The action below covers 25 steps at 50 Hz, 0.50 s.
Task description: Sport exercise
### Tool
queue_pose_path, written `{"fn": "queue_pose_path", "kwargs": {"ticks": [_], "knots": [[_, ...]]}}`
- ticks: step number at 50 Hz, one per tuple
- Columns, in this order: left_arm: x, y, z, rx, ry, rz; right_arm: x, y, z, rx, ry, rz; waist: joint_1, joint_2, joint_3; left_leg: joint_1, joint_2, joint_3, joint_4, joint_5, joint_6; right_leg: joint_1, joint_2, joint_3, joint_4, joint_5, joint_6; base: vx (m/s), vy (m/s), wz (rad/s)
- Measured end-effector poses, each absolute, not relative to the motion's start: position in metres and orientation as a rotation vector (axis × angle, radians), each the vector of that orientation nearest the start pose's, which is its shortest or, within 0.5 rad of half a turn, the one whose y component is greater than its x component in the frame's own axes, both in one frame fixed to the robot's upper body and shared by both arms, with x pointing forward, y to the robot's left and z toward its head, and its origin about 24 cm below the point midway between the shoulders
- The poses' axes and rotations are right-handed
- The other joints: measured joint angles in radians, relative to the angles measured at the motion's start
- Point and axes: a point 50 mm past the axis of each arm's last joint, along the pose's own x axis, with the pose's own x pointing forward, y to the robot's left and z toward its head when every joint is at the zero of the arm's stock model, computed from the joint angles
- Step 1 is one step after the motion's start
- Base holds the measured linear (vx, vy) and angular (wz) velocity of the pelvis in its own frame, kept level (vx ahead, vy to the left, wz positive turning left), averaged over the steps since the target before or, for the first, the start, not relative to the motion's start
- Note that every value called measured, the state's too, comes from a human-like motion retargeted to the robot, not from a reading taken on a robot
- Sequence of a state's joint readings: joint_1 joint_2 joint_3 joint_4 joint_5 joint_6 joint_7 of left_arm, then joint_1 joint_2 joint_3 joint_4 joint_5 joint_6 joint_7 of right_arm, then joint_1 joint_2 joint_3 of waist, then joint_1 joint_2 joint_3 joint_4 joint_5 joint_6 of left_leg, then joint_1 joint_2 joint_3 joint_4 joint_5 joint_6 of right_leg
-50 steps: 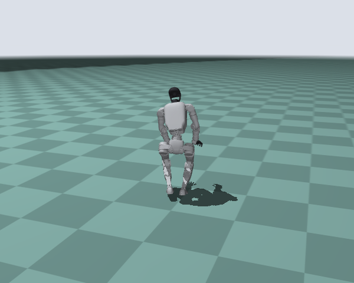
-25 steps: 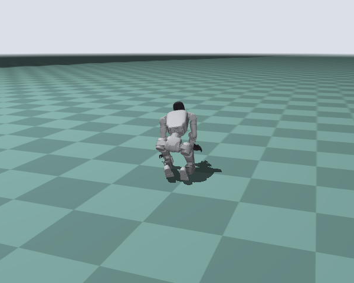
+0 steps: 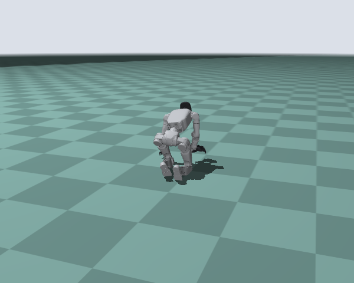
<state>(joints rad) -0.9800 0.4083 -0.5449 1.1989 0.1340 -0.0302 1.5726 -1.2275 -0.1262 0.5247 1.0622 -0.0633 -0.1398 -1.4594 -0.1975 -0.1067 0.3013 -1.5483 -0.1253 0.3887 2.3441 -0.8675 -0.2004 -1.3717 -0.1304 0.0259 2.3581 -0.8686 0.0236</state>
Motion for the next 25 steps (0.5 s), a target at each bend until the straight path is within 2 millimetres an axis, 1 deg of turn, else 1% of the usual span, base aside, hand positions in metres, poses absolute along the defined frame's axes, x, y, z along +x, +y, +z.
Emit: {"fn": "queue_pose_path", "kwargs": {"ticks": [8,12,17,22,25], "knots": [[0.364,0.233,0.157,0.923,-0.569,1.279,0.379,-0.074,0.229,-0.345,-0.765,-0.883,-0.020,0.009,-0.011,-0.020,0.016,-0.009,0.027,0.001,0.044,-0.011,0.053,0.002,-0.020,-0.001,-0.002,0.01,0.02,-0.27],[0.365,0.234,0.163,0.938,-0.595,1.264,0.378,-0.073,0.234,-0.338,-0.784,-0.866,-0.025,0.010,-0.002,-0.020,0.022,-0.003,0.047,0.001,0.061,-0.006,0.077,0.006,-0.018,-0.001,0.005,-0.03,0.02,-0.24],[0.367,0.231,0.172,0.942,-0.645,1.248,0.378,-0.075,0.239,-0.313,-0.803,-0.860,-0.026,0.014,0.016,-0.022,0.018,0.013,0.083,0.004,0.093,0.016,0.104,0.005,0.008,0.001,0.023,-0.07,0.02,-0.13],[0.371,0.225,0.188,0.917,-0.707,1.259,0.379,-0.083,0.247,-0.288,-0.812,-0.876,-0.008,0.021,0.058,-0.022,0.029,0.030,0.135,0.006,0.136,0.045,0.137,0.004,0.050,0.033,0.052,-0.09,0.02,-0.15],[0.372,0.220,0.197,0.876,-0.736,1.285,0.380,-0.088,0.253,-0.271,-0.814,-0.889,0.010,0.028,0.083,-0.022,0.039,0.039,0.166,0.003,0.154,0.057,0.154,0.005,0.075,0.047,0.058,-0.08,0.02,-0.14]]}}
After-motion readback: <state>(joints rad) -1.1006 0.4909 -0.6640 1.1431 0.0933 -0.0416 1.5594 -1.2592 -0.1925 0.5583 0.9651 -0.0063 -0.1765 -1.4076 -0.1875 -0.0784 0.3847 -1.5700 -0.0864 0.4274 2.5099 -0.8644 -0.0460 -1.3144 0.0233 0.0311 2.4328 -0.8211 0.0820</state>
